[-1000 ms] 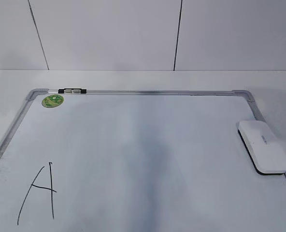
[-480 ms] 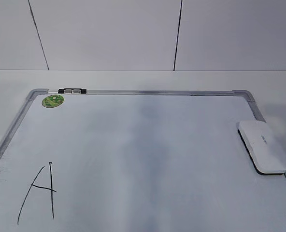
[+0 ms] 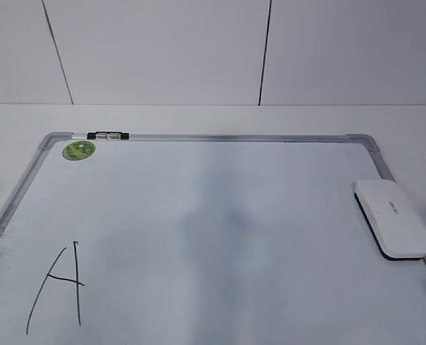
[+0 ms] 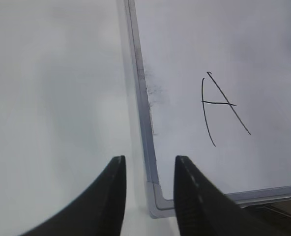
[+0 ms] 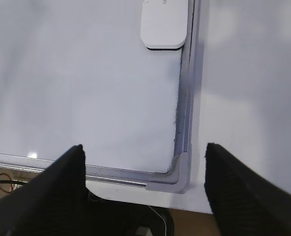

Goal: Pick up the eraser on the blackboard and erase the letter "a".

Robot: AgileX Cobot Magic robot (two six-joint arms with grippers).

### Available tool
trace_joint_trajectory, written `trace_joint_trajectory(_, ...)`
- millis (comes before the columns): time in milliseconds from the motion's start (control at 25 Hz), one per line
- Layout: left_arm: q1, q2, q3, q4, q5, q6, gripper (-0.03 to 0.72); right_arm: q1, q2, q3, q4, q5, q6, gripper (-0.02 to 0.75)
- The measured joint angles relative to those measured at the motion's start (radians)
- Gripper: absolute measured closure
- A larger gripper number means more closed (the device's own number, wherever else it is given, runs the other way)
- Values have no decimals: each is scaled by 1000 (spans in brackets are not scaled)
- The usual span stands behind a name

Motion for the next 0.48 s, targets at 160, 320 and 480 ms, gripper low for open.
trace_joint_trajectory(160,0,-119,90,0,-2,0,443,0,-105,45,-5,-19,-41,158)
trace_joint_trajectory(320,0,-221,159,1,-40,5,443,0,-204,90,-5,-27,-85,158)
trace_joint_trajectory(480,0,-305,224,1,-110,13,443,0,-305,112,-6,-40,-95,158)
